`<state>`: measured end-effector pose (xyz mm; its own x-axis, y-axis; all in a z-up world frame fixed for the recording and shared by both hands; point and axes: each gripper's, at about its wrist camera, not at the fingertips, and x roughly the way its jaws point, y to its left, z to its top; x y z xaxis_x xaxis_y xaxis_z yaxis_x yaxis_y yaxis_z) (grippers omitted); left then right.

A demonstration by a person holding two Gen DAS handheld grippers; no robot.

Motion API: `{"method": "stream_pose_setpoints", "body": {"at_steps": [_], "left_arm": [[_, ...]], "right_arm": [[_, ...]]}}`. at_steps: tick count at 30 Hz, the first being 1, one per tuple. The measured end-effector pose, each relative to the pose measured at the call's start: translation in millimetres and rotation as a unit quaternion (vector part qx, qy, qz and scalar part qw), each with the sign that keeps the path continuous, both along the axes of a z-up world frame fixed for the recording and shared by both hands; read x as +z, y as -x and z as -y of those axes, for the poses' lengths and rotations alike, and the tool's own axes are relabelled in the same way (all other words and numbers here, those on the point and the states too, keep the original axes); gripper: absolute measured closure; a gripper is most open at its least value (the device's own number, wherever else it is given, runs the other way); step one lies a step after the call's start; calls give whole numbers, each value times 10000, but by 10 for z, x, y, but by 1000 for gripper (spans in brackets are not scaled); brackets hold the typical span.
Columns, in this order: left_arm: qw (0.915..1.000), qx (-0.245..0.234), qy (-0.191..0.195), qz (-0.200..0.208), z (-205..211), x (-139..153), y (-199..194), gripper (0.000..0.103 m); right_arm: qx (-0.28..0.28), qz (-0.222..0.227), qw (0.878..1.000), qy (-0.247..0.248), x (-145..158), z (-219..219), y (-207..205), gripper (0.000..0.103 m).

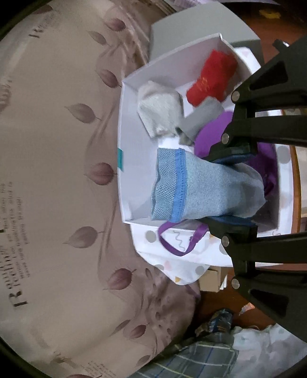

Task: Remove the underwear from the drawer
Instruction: 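Carry the light blue sock into the white box and open the left gripper, then withdraw the open left gripper from the box back over the drawer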

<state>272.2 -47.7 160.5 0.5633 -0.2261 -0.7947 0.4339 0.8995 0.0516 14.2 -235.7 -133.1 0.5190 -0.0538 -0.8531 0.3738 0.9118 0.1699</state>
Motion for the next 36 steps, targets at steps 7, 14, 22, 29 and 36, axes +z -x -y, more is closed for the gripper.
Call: {"method": "stream_pose_setpoints", "body": {"at_steps": [7,14,22,29,36], "left_arm": [[9995,193,-126,-197,-47,-257,-120,69],[9997,144,-155,-144,-56,-248,-59,59],[9998,-102,1,160,-79,-106,212,33],[9990,-180,205,344,-267,75,499,26],[9979,14,510,406,-674,86,879,19]], "right_arm": [[23,-25,10000,10,-5,-7,-6,87],[54,-38,10000,39,-6,-17,-5,87],[88,-35,9999,69,-4,-25,-11,87],[121,-35,9998,129,-4,-31,-14,87],[172,-13,9995,256,-9,-71,-19,87]]}}
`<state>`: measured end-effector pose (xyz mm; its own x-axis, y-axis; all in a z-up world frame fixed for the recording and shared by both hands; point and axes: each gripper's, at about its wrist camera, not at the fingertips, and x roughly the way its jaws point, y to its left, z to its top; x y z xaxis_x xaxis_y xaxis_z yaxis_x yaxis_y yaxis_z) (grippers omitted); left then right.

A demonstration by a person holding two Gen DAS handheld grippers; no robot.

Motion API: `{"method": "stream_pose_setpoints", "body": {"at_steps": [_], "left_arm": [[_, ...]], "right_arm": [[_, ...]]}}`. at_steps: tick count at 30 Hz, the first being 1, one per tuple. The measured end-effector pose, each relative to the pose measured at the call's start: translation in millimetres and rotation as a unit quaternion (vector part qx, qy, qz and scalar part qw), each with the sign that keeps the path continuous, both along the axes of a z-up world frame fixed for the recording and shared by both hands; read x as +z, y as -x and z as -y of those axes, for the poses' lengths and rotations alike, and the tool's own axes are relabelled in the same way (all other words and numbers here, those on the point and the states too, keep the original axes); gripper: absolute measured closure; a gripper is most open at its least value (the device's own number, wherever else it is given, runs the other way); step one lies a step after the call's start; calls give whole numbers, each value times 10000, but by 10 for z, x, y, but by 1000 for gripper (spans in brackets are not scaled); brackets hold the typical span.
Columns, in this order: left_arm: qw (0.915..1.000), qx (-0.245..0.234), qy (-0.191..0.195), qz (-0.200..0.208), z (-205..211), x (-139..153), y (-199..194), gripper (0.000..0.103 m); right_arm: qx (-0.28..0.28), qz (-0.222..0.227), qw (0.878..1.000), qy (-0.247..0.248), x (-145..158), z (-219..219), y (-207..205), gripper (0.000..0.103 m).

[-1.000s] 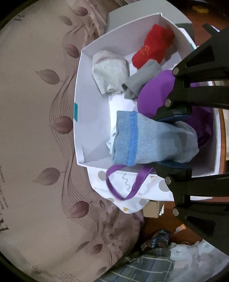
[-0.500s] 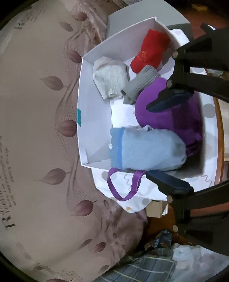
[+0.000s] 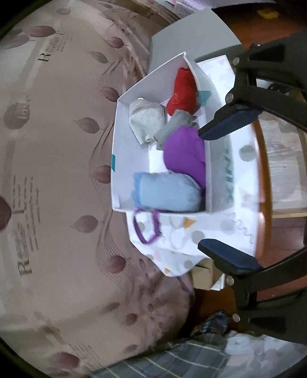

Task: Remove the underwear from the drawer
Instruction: 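Withdraw the open left gripper from the box back over the drawer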

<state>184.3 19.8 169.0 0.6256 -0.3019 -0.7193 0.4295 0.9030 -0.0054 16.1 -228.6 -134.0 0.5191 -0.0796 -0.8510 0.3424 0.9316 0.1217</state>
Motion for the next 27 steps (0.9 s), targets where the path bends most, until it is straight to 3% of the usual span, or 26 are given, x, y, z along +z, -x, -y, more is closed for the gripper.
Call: {"method": "stream_pose_setpoints", "body": {"at_steps": [4,10,14,18,24,27], "left_arm": [[9993,352,107,-31,-327,-202,183,16],[9908,1251,-517,39,-789,-883,379,15],[9830,1672,-744,-146,-1004,-1336,420,15],[9746,2070,-855,-31,-1146,-1645,446,15],[9667,2508,-507,-76,-1290,-1893,415,15],[9680,2465,-403,-252,-1335,-1937,363,15]], "right_arm": [[48,23,10000,63,6,-23,8,87],[38,94,9999,-57,8,-9,12,87],[79,101,9999,-110,19,-21,36,87],[151,66,9997,-203,60,-58,64,87],[228,-11,9993,-291,144,-183,89,87],[306,47,9992,-259,274,-248,87,87]]}}
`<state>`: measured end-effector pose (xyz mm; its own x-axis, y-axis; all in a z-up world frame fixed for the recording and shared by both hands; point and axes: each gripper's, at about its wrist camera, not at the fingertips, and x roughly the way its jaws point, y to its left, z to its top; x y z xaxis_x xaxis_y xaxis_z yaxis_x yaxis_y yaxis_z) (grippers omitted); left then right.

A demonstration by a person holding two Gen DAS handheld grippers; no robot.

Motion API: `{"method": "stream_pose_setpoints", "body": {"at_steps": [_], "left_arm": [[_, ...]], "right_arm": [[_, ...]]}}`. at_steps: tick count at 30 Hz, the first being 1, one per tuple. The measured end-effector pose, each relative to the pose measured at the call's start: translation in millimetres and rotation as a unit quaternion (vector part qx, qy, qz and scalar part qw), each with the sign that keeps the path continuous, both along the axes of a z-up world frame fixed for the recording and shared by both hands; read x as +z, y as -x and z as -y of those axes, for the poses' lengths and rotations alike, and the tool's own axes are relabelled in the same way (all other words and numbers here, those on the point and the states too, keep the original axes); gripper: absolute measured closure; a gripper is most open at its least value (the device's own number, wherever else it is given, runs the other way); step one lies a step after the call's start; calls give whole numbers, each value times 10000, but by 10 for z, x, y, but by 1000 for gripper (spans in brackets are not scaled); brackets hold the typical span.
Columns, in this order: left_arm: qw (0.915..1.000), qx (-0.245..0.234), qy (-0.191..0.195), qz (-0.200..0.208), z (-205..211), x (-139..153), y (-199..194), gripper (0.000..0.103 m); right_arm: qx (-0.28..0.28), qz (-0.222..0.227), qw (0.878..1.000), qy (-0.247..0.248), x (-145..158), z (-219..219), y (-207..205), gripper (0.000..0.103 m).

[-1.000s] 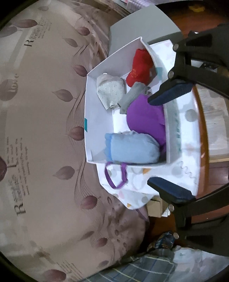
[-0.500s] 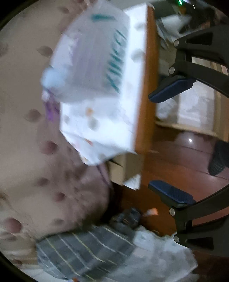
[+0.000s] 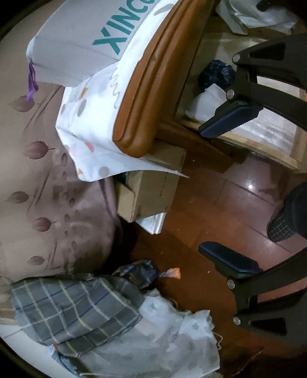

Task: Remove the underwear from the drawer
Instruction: 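Carry the white folded garment into the white box and open the right gripper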

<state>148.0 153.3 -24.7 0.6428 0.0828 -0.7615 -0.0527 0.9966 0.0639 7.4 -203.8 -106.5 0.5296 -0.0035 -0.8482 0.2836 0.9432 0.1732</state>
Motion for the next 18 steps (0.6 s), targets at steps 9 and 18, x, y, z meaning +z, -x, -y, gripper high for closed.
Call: {"method": "stream_pose_setpoints", "body": {"at_steps": [9,18], "left_arm": [[9995,279,144,-40,-120,-35,-28,13],[9992,249,278,-149,-127,-53,-42,13]], "right_arm": [[208,285,9994,-16,505,-168,64,87],[367,760,9963,156,1147,-303,313,87]]}}
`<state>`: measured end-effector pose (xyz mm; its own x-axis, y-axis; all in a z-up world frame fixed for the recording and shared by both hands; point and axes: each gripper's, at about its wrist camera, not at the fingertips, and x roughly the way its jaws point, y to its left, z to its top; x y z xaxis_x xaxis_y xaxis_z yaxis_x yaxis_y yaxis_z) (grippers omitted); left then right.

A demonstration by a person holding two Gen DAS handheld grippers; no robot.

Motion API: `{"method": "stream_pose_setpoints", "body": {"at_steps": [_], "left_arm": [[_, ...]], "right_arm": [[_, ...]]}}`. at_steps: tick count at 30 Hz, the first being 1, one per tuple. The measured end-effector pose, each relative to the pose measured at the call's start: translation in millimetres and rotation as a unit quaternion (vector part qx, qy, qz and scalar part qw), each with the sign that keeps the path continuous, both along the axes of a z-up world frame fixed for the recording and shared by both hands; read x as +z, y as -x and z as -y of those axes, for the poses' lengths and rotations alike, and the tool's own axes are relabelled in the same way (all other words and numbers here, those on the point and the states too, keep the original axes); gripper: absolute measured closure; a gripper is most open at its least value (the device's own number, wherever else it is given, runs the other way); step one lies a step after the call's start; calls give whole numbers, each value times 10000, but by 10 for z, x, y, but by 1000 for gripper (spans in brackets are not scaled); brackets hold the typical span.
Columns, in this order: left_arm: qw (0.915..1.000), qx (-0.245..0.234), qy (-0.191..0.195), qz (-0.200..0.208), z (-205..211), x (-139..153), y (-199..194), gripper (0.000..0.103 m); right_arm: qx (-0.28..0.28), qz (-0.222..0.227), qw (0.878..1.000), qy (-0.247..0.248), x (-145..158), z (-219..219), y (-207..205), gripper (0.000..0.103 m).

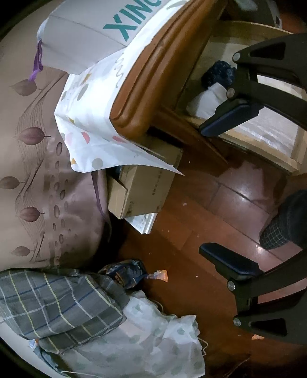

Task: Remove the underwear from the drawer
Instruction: 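Carry the white folded garment into the white box and open the right gripper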

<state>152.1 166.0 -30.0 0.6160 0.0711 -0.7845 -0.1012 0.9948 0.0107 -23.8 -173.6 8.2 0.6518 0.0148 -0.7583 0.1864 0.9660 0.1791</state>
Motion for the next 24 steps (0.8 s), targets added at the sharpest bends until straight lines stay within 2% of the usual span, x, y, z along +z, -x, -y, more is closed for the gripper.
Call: {"method": "stream_pose_setpoints", "body": {"at_steps": [7,13,20,24], "left_arm": [[9998,-119,-165,6,62,-7,13,13],[9999,-73,-136,-20,49,-16,24,13],[10000,55,-23,-14,-39,-2,18,13],[9998,207,42,-39,-111,-4,-2,12]], "right_arm": [[139,542,9981,276,661,-89,138,87],[189,997,9935,525,1262,-81,87,87],[137,1314,9891,647,1817,134,-309,87],[90,1288,9891,707,1963,244,-652,87]]}}
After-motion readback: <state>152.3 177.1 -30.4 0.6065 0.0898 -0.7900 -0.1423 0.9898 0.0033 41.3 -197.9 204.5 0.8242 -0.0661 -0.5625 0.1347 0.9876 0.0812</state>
